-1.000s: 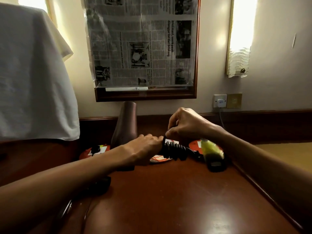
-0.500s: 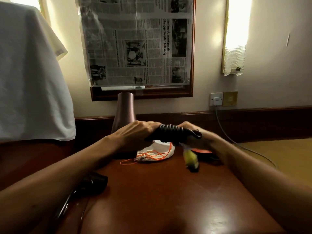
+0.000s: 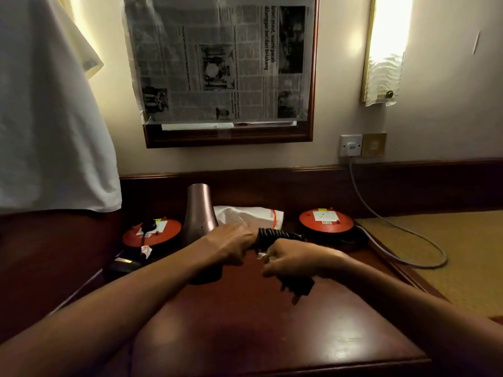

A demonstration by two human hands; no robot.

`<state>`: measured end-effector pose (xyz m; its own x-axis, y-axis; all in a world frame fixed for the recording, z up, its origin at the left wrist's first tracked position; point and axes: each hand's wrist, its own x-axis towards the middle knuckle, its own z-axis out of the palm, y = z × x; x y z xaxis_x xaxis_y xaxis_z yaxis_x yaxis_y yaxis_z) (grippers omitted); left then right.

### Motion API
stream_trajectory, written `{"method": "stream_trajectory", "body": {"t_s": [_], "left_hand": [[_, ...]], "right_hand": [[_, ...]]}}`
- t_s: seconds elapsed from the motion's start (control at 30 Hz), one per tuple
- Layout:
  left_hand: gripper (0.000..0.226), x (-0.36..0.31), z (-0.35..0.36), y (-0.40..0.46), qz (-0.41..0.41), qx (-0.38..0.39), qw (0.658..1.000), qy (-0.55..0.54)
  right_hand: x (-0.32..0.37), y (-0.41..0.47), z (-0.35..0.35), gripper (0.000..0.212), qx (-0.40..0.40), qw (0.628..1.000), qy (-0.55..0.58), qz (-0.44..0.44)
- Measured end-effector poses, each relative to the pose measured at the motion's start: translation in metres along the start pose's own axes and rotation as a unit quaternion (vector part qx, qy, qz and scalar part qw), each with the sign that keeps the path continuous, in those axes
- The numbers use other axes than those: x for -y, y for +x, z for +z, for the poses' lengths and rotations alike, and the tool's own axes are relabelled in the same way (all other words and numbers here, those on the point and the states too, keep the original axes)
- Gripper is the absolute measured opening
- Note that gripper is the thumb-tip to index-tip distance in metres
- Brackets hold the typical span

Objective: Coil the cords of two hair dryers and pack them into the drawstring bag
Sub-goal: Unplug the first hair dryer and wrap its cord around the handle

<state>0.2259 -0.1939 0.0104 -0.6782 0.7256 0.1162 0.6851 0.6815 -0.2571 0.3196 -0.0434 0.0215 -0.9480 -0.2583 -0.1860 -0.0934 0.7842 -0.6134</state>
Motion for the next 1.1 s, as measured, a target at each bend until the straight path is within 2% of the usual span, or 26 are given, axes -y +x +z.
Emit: {"method": "stream_trajectory", "body": {"t_s": [0.1, 0.2, 0.33, 0.43, 0.57, 0.67, 0.83, 0.93, 1.1], "left_hand": [[0.029, -0.010, 0.019, 0.001, 0.023, 0.029, 0.999, -0.016], [0.029, -0.025, 0.037, 0.003, 0.043, 0.079, 0.996, -0.014], [0.034, -0.043, 0.059, 0.015, 0.080, 0.122, 0.988, -0.049], [0.037, -0.054, 0.070, 0.028, 0.106, 0.138, 0.977, -0.124], [0.036, -0.067, 0.077, 0.048, 0.110, 0.165, 0.963, -0.185], [0.033, -0.080, 0.076, 0.065, 0.130, 0.164, 0.961, -0.179], [0.031, -0.102, 0.077, 0.093, 0.143, 0.122, 0.973, -0.132], [0.036, -0.106, 0.080, 0.107, 0.130, 0.100, 0.982, -0.096], [0.047, -0.083, 0.086, 0.112, 0.096, 0.133, 0.983, -0.085]], "right_hand": [[-0.008, 0.003, -0.015, 0.016, -0.017, 0.989, -0.149, -0.007], [-0.033, 0.006, -0.021, 0.012, -0.024, 0.981, -0.191, -0.026], [-0.096, 0.019, -0.022, 0.022, -0.074, 0.959, -0.258, -0.092], [-0.137, 0.025, -0.016, 0.025, -0.094, 0.964, -0.221, -0.117], [-0.173, 0.027, -0.004, 0.030, -0.203, 0.961, -0.149, -0.114], [-0.206, 0.033, 0.011, 0.031, -0.270, 0.943, -0.156, -0.119], [-0.247, 0.031, 0.020, 0.051, -0.213, 0.975, -0.058, -0.027], [-0.261, 0.028, 0.021, 0.063, -0.245, 0.969, -0.029, -0.013], [-0.270, 0.026, 0.024, 0.050, -0.240, 0.970, -0.012, 0.016]]}}
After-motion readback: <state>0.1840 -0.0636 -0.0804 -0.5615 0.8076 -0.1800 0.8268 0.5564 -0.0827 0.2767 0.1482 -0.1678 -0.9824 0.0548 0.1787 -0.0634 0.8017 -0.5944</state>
